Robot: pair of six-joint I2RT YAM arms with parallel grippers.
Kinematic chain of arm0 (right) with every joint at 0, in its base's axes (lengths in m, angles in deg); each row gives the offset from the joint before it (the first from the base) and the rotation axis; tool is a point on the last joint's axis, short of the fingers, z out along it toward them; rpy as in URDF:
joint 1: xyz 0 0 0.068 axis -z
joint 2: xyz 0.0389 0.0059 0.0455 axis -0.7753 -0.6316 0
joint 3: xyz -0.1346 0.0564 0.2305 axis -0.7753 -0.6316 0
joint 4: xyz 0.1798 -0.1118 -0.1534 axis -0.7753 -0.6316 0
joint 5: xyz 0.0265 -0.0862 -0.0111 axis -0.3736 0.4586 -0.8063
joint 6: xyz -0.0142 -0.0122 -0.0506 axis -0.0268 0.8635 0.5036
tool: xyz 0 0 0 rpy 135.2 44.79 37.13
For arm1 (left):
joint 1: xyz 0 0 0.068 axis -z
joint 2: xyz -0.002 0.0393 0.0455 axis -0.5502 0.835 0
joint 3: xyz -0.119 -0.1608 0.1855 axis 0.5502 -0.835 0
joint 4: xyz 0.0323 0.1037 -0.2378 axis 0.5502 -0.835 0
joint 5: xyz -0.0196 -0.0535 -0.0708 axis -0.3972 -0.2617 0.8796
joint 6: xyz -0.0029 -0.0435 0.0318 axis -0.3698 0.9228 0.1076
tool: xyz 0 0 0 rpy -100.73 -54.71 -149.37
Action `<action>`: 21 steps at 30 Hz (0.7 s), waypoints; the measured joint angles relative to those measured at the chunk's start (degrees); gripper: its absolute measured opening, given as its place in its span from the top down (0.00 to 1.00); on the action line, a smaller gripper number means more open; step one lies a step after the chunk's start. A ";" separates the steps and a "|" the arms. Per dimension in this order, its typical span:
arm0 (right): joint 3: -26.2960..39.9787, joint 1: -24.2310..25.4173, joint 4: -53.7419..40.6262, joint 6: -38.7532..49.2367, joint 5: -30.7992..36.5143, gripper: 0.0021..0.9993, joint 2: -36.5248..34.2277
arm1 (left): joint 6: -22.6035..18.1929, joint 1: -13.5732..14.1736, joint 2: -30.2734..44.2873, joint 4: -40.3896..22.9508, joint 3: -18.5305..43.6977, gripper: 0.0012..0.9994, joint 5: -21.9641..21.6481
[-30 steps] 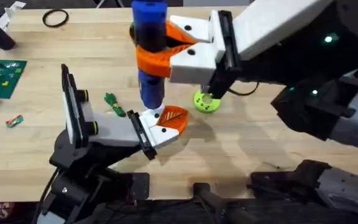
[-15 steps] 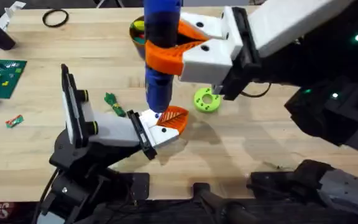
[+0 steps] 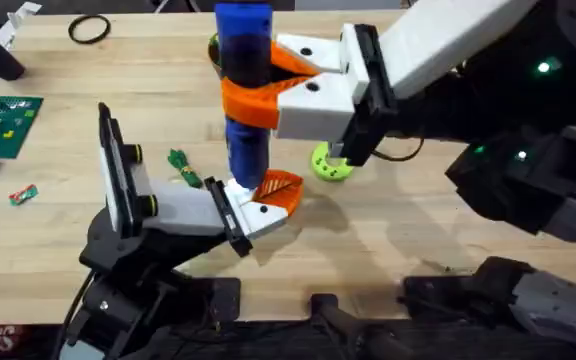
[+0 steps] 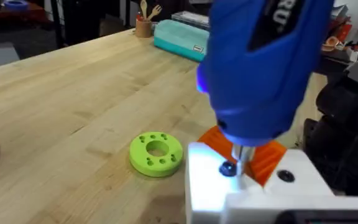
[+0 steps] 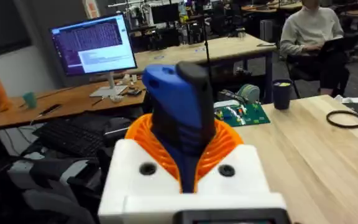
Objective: Pick up the gripper from the table and insert it into the empty holder that is missing its gripper. Then pick up a screw, insert it into the mounting hole, and use the screwdriver to tighten it. Finally, clean up the table by picking up the vegetable and placing it into the bucket.
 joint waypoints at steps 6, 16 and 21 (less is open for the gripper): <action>-0.01 0.00 0.79 0.03 0.19 0.94 0.00 | 0.00 0.00 0.00 0.00 0.00 0.99 0.00; -0.07 0.17 2.05 0.03 0.17 0.94 0.00 | 0.00 0.00 0.00 0.00 0.00 0.99 0.00; -0.07 0.17 2.05 0.01 0.17 0.94 0.00 | 0.00 0.00 0.00 0.00 0.00 0.99 0.00</action>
